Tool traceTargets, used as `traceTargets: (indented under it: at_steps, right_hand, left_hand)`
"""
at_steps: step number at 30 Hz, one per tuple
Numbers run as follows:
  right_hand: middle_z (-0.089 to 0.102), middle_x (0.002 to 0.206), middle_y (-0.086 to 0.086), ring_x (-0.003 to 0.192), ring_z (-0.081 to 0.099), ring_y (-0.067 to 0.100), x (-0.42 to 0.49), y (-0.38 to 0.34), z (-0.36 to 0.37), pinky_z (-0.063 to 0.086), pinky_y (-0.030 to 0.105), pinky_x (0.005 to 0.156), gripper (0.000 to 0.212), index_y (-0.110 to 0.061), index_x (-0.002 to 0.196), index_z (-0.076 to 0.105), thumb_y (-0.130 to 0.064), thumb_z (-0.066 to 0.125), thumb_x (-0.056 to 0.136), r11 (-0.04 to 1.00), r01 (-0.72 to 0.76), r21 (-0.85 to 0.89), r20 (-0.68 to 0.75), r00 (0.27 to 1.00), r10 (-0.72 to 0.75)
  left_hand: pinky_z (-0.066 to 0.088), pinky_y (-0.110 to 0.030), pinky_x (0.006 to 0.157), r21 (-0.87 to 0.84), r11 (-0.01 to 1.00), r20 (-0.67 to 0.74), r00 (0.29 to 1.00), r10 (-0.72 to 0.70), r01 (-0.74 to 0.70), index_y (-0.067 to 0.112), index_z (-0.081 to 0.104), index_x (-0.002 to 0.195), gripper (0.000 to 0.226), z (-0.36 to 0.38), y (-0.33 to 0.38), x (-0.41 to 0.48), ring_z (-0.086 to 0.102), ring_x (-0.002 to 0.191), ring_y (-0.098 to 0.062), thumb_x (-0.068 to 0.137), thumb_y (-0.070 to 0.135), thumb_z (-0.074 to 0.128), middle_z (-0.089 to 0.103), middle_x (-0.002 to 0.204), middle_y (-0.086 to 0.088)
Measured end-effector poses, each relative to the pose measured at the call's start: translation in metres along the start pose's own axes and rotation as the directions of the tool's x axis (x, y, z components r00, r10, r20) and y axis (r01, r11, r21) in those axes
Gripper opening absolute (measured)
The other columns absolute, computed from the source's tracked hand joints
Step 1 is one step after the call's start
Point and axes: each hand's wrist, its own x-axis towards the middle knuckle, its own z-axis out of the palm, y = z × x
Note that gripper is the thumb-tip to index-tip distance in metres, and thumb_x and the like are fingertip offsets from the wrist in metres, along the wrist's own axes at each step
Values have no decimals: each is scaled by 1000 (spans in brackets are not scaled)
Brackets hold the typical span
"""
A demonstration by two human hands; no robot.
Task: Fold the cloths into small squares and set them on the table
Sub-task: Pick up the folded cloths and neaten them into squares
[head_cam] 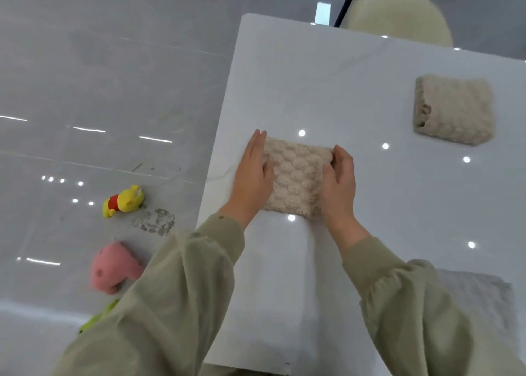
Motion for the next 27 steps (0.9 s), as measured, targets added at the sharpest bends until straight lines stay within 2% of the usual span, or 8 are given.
traceTargets:
  at_steps: [5, 7, 10, 11, 15, 22, 27]
  right_hand:
    - [42, 140, -7, 125, 39, -1, -2, 3, 8, 29, 0, 97, 44, -11, 141, 36, -10, 43, 97, 998, 57, -35, 16, 998, -57]
    - [41, 143, -5, 128, 38, 1, -2, 4, 8, 29, 3, 101, 45, -11, 141, 36, -9, 43, 97, 998, 56, -21, 15, 998, -55]
    - [41, 145, -3, 133, 37, 4, 1, 8, 4, 30, 19, 111, 47, -11, 141, 37, -14, 45, 95, 998, 51, 36, -2, 999, -51]
    - [41, 145, -3, 132, 38, 2, 1, 8, 4, 30, 19, 111, 49, -12, 141, 37, -18, 45, 93, 998, 53, 34, 3, 999, -53]
    - [41, 143, -7, 127, 37, -4, -2, 5, 8, 29, 8, 105, 57, -11, 142, 36, -24, 42, 87, 997, 81, -13, 37, 996, -80]
    - [40, 146, -1, 134, 36, 6, -4, 4, 6, 29, 14, 109, 57, -9, 142, 36, -23, 43, 87, 998, 68, 12, 36, 997, -69]
    - [41, 145, 0, 132, 37, 6, -6, 2, 13, 30, 13, 108, 59, -8, 143, 35, -25, 41, 86, 997, 78, -27, 54, 996, -77]
  left_hand:
    - [11, 0, 106, -38, 999, -39, 999, 7, -9, 8, 24, 147, 51, 4, -3, -2, 22, 140, -7, 98, 6, 39, 25, 154, -5]
    - [13, -5, 109, -95, 995, -37, 999, -14, 10, 9, 23, 147, 51, 2, -1, -4, 20, 139, -3, 99, 6, 37, 25, 154, -2]
    - [17, -13, 114, -249, 966, -43, 995, -90, 77, 11, 22, 148, 49, 0, 1, -5, 22, 139, -2, 100, 9, 34, 25, 154, 1]
    - [18, -14, 114, -293, 952, -48, 992, -113, 94, 11, 23, 148, 48, 0, 2, -6, 23, 138, 0, 101, 11, 33, 27, 153, 1]
    - [22, -14, 112, -317, 943, -62, 991, -121, 95, 10, 27, 147, 51, 3, 2, -8, 27, 136, -1, 96, 20, 33, 31, 149, 6]
    - [23, -16, 112, -358, 931, -61, 993, -97, 69, 6, 28, 145, 52, 2, -4, -10, 29, 137, -5, 95, 19, 33, 32, 146, 5]
    - [22, -15, 112, -289, 957, -45, 998, -54, 39, 3, 28, 144, 53, 3, -5, -9, 28, 137, -6, 95, 20, 33, 32, 146, 2]
